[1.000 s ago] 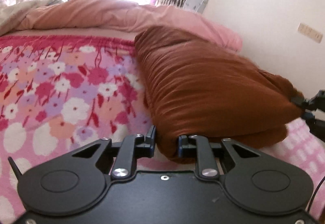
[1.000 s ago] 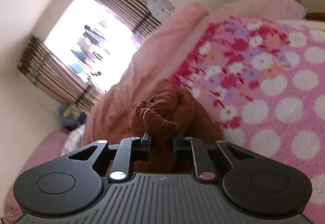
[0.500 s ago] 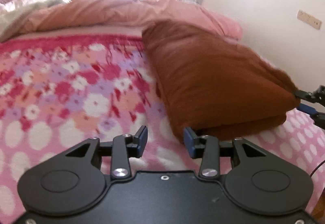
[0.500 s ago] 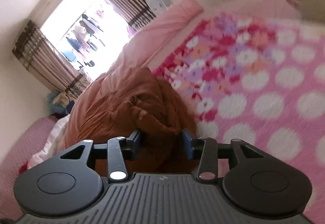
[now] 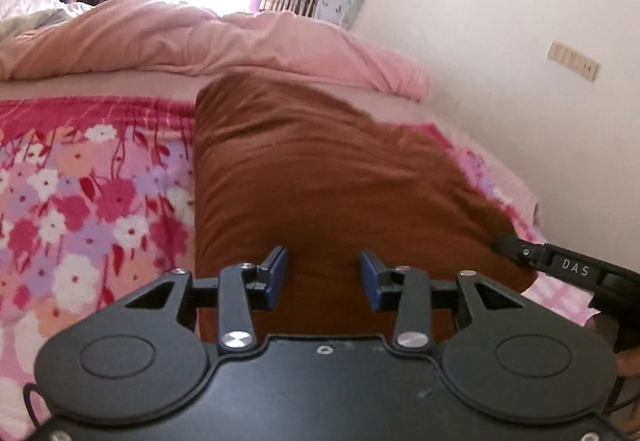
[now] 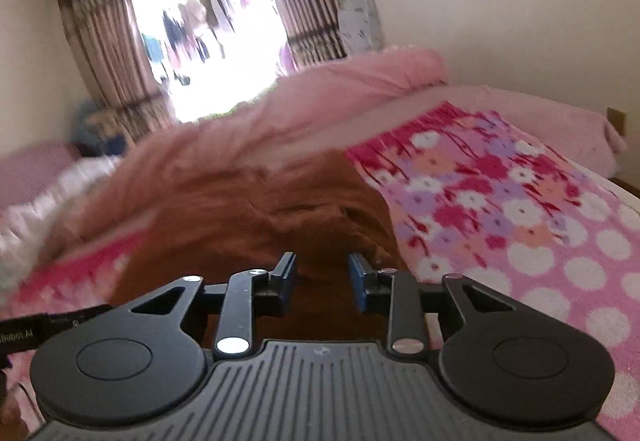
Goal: Fold large clothes
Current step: 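Release the bundle and pull both tools back from it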
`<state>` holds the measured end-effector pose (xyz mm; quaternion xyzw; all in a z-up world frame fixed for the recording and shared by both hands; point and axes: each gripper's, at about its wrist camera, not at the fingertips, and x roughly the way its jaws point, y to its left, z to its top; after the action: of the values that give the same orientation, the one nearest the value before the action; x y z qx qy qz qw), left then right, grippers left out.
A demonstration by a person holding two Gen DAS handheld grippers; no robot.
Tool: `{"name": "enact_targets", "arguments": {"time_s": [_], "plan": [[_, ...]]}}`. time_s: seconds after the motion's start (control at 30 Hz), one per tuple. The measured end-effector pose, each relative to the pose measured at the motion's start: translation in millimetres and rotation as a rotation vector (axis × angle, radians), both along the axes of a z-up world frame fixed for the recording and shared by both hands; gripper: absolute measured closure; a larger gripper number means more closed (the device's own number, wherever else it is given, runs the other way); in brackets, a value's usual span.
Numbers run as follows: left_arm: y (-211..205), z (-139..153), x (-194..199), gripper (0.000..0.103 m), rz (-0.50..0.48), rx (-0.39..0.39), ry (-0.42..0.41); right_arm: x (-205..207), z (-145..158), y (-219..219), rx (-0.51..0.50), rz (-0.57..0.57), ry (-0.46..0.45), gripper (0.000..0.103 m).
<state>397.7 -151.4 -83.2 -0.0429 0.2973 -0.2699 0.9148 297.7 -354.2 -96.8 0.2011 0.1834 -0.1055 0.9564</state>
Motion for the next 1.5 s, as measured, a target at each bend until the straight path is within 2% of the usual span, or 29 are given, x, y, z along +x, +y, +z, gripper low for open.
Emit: {"name": "enact_targets", "arguments": {"time_s": [0.13,0.4,0.5,0.6,0.7,0.77,0.87,0.97,1.1,1.3,1.5], "plan": [[0.4,-8.8,1.8,0.061,-0.006,-0.009,0.004,2.1,-17.0,2.3,0.002,-0.007,0.034,0.074],[3.4,-5.5,3.3,0.061,-0.003,0.004,0.011,0.9,-19.5,3.1,0.0,-0.002,0.04,0.074],[2.0,10.8,4.9,0.059,-0.007,0.013,-0.012,-0.1,-8.0,4.2,-0.018,0.001,0.043,0.073],[-2.6,32.6,17.9,0.058,0.001,0.009,-0.056,1.8,14.1,5.5,-0.041,0.021,-0.002,0.069],[-13.4,47.0,43.5,0.057,0.009,0.025,-0.068,19.7,34.6,5.4,-0.068,0.038,-0.03,0.069],[-21.8,46.5,60.0,0.057,0.014,0.054,-0.054,37.6,38.5,3.3,-0.088,0.037,-0.018,0.069],[-31.1,31.9,79.9,0.057,0.013,0.089,-0.003,61.9,28.7,-3.5,-0.062,0.037,0.036,0.069],[-36.9,17.7,83.4,0.053,0.008,0.122,-0.036,76.8,7.9,-9.6,-0.054,0.021,0.089,0.07],[-37.6,6.1,90.3,0.052,0.006,0.115,-0.027,80.5,-17.0,-18.6,-0.002,0.028,0.106,0.072],[-37.2,10.8,85.2,0.052,0.011,0.12,-0.038,76.0,-15.8,-16.6,-0.007,0.032,0.102,0.072],[-14.6,34.4,36.4,0.052,0.003,0.073,-0.088,39.8,14.3,-10.5,-0.035,0.024,0.009,0.067]]}}
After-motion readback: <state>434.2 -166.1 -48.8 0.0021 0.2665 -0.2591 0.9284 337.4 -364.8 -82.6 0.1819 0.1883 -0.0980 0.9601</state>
